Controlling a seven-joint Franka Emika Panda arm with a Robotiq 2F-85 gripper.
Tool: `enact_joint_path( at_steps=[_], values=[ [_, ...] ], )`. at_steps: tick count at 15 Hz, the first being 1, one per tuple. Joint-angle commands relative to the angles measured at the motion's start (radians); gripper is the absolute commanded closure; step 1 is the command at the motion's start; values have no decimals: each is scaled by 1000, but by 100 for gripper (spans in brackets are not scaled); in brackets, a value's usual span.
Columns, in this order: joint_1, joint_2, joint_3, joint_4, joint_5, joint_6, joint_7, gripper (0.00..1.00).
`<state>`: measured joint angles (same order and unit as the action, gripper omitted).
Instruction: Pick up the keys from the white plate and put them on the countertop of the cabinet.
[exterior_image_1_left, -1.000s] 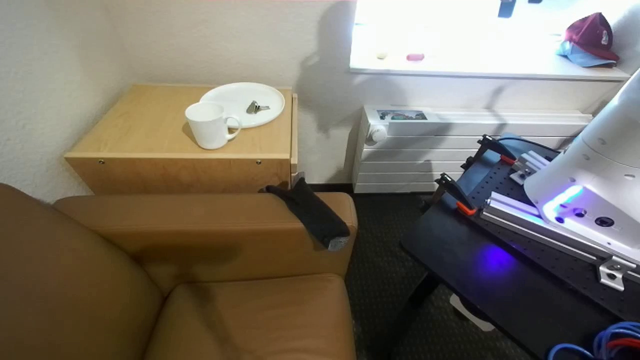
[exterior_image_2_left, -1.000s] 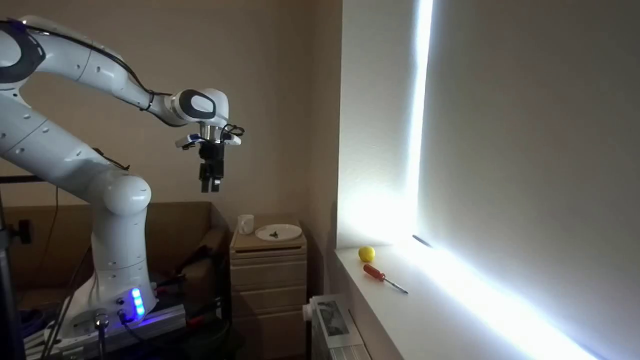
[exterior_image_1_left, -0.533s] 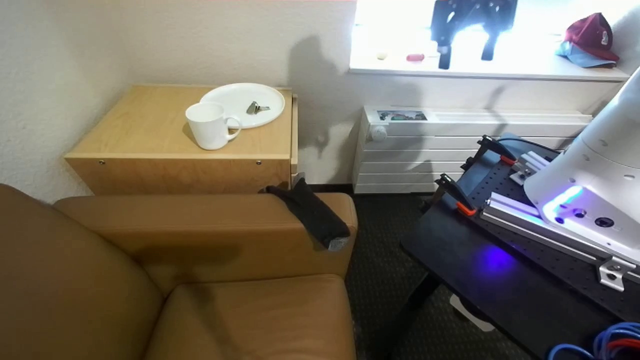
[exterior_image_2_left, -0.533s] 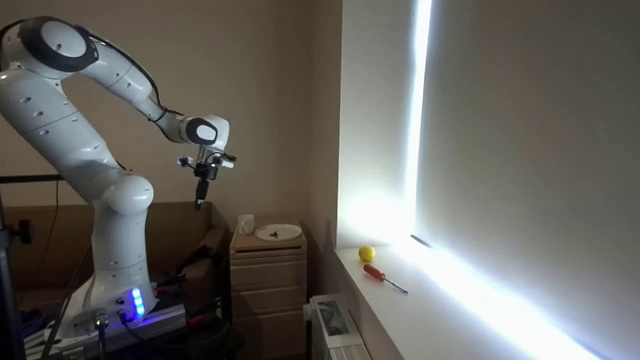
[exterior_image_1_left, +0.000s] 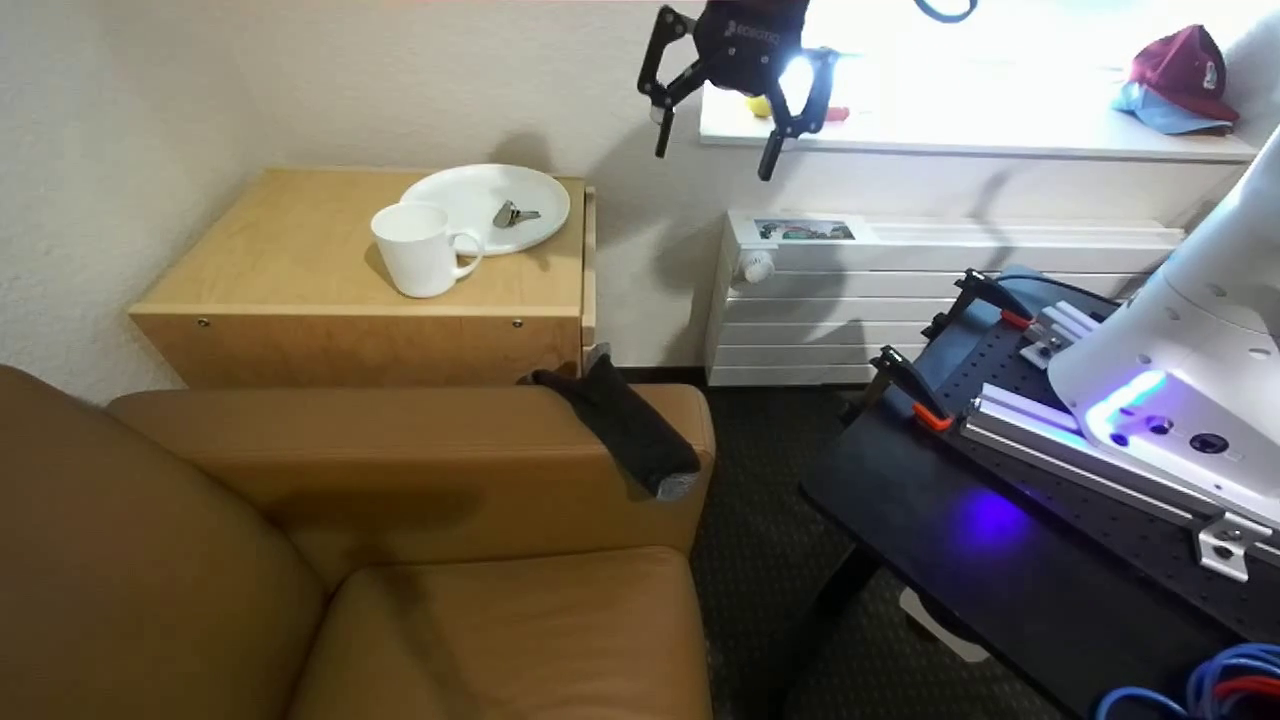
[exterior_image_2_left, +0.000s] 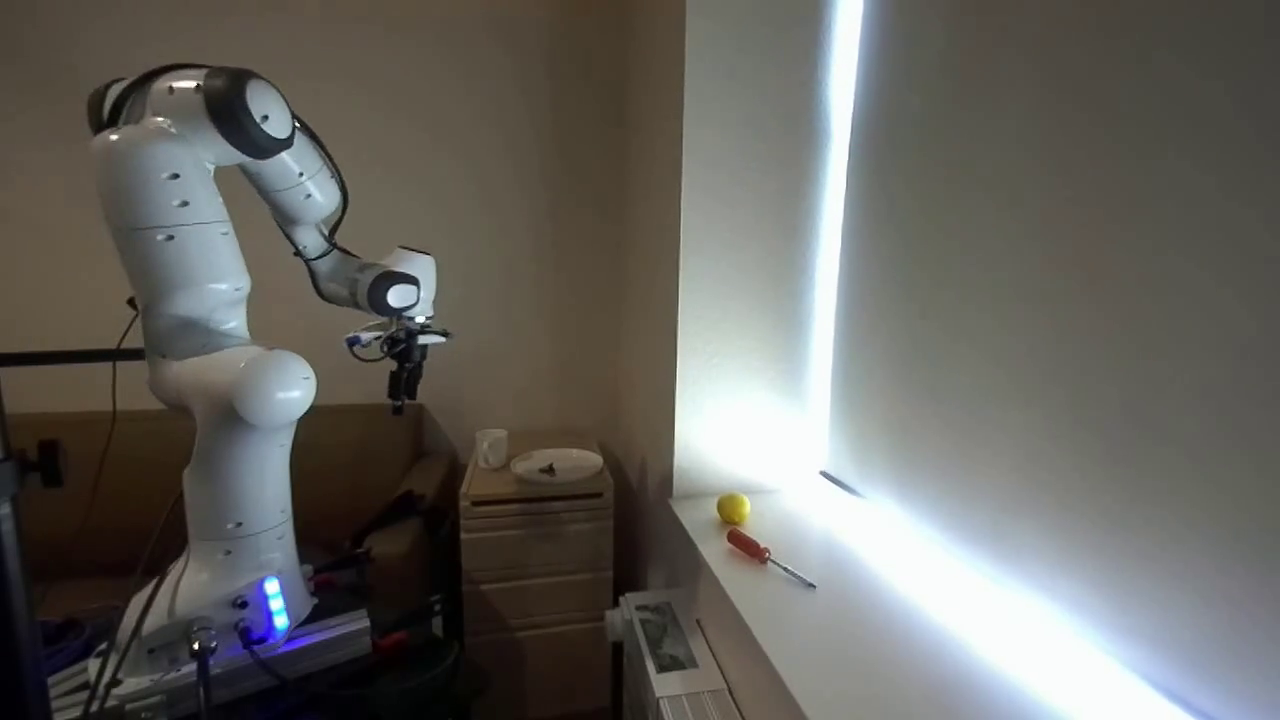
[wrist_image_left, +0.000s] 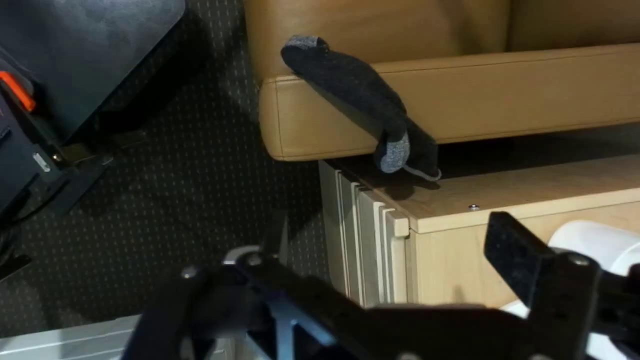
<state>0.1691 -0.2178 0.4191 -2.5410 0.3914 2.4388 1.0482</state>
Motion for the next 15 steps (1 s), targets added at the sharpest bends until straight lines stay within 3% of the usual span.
enact_joint_path(
  at_steps=[1, 3, 5, 13, 14, 15],
  values=[
    [38, 8, -37, 6, -12, 2, 16, 0],
    [-19, 107, -2, 31, -174, 82, 241, 0],
    [-34, 208, -37, 102, -248, 137, 373, 0],
    [42, 410, -228, 428, -333, 176, 789, 0],
    [27, 369, -220, 364, -294, 162, 671, 0],
    [33, 380, -229, 388, -298, 161, 688, 0]
  ],
)
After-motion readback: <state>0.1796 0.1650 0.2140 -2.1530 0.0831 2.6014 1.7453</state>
